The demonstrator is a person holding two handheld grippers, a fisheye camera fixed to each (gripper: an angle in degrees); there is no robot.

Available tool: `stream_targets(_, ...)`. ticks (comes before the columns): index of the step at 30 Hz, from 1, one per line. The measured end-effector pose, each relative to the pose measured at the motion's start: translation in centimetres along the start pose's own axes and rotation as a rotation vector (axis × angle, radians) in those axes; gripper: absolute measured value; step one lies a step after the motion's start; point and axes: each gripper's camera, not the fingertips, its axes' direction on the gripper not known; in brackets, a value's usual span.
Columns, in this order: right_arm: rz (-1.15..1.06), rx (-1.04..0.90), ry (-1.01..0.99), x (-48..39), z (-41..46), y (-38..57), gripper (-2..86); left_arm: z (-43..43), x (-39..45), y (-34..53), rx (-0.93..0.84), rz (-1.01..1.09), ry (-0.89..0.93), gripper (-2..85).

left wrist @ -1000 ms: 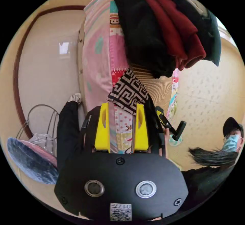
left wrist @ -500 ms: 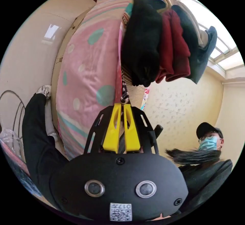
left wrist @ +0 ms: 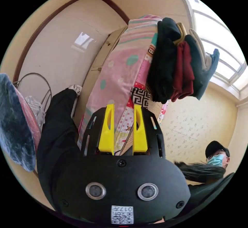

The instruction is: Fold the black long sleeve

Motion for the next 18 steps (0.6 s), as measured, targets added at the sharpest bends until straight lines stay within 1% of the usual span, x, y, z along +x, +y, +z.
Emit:
stream_targets(1,0.011,0.064,-0.018,-0.2,-1.0,-0.1,0.4,0.6,0.4,0.4,-0.020,0.018,-0.001,11.7)
stream_targets(4,0.067,0.139,-0.005,-0.4,-2.9,-1.2,0.4,4.8,5.9,2.2,-0.125,0.251,-0.129,12.3)
stream_targets(6,0.095,0.160,-0.006,-0.5,-3.8,-2.0,0.4,9.2,11.9,3.7,-0.186,0.493,-0.299,12.9)
stream_targets(7,0.104,0.190,-0.019,-0.8,-4.6,-2.4,0.4,10.4,13.1,4.0,-0.197,0.533,-0.362,13.1)
stream_targets(8,0.109,0.223,-0.042,-1.2,-5.5,-2.7,0.4,12.7,14.9,4.6,-0.207,0.574,-0.491,13.6)
stream_targets(9,0.111,0.236,-0.056,-1.4,-5.9,-2.8,0.4,14.7,15.9,5.1,-0.202,0.578,-0.606,14.1)
stream_targets(11,0.130,0.269,-0.091,-2.1,-7.3,-3.0,0.4,17.1,16.0,5.6,-0.182,0.565,-0.689,14.0)
stream_targets(13,0.161,0.280,-0.094,-2.5,-8.2,-2.8,0.4,18.6,14.9,6.0,-0.165,0.511,-0.742,11.3)
stream_targets(14,0.183,0.289,-0.097,-2.8,-8.9,-2.4,0.4,18.5,14.2,6.4,-0.120,0.474,-0.763,7.9)
stream_targets(16,0.213,0.306,-0.097,-3.2,-10.1,-1.5,0.4,16.7,13.6,7.3,-0.055,0.454,-0.635,3.6)
stream_targets(17,0.236,0.319,-0.089,-3.5,-11.0,-0.7,0.4,14.6,13.8,8.4,0.017,0.489,-0.456,2.1)
stream_targets(18,0.249,0.326,-0.084,-3.6,-11.4,-0.3,0.4,12.6,14.5,9.5,0.060,0.569,-0.285,1.6)
